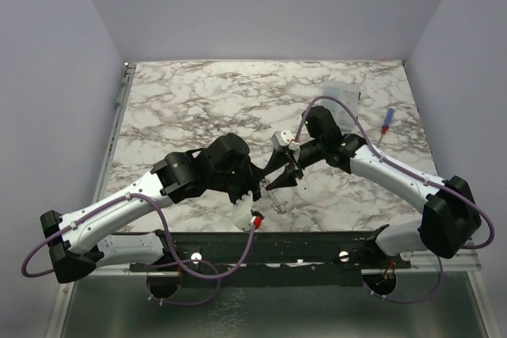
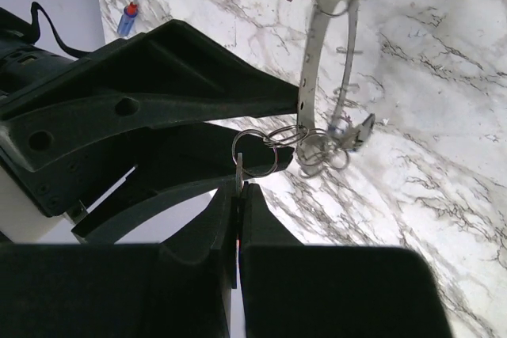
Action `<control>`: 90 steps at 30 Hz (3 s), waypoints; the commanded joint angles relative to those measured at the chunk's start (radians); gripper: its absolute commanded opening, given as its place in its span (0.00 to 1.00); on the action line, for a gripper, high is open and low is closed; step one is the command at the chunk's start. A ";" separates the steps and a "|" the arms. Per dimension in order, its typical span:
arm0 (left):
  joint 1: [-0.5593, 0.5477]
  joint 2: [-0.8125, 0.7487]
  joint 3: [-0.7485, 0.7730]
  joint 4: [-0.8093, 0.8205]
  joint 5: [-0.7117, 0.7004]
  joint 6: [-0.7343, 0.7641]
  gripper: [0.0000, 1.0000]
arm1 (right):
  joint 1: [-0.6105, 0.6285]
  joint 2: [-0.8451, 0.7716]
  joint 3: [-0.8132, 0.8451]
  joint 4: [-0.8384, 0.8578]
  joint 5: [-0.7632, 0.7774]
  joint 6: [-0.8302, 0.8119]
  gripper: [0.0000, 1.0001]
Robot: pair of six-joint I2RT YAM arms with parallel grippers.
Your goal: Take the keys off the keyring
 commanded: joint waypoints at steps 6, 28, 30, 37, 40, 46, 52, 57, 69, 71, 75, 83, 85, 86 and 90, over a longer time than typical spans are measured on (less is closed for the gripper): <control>-0.008 -0.022 0.008 0.039 -0.007 0.006 0.00 | 0.020 -0.025 -0.004 0.055 -0.041 0.037 0.40; -0.007 -0.131 -0.109 0.037 -0.086 -0.084 0.00 | 0.022 -0.102 -0.026 0.116 0.027 0.162 0.01; -0.007 -0.137 -0.118 0.038 -0.088 -0.093 0.00 | 0.022 -0.102 -0.020 0.112 0.021 0.165 0.01; -0.005 -0.140 -0.138 0.056 -0.121 -0.136 0.00 | 0.022 -0.106 -0.013 0.087 0.006 0.155 0.01; -0.005 -0.137 -0.139 0.068 -0.128 -0.150 0.00 | 0.022 -0.108 -0.015 0.078 0.001 0.146 0.01; -0.001 -0.101 -0.092 0.099 -0.119 -0.224 0.00 | 0.024 -0.107 -0.016 0.031 0.006 0.088 0.01; 0.000 -0.056 -0.021 0.099 -0.075 -0.278 0.00 | 0.030 -0.095 -0.021 0.002 0.027 0.048 0.01; 0.000 -0.022 0.013 0.096 -0.044 -0.295 0.00 | 0.034 -0.083 -0.013 -0.011 0.035 0.028 0.01; 0.000 0.014 0.048 0.077 -0.044 -0.416 0.00 | -0.011 -0.072 0.044 0.029 0.115 0.114 0.44; -0.001 0.027 0.059 0.076 -0.065 -0.476 0.00 | -0.046 -0.084 0.053 0.034 0.114 0.146 0.54; -0.001 0.065 0.097 0.071 -0.102 -0.579 0.00 | -0.120 -0.099 0.088 -0.003 0.122 0.166 0.64; 0.001 0.126 0.156 0.054 -0.137 -0.747 0.00 | -0.182 -0.149 0.094 -0.035 0.202 0.234 0.63; 0.002 0.152 0.178 0.056 -0.166 -0.807 0.00 | -0.182 -0.160 0.082 -0.023 0.224 0.275 0.60; 0.003 0.167 0.194 0.054 -0.176 -0.840 0.00 | -0.182 -0.166 0.074 -0.019 0.235 0.293 0.59; 0.011 0.219 0.255 0.038 -0.173 -0.990 0.00 | -0.182 -0.187 0.054 0.012 0.278 0.420 0.54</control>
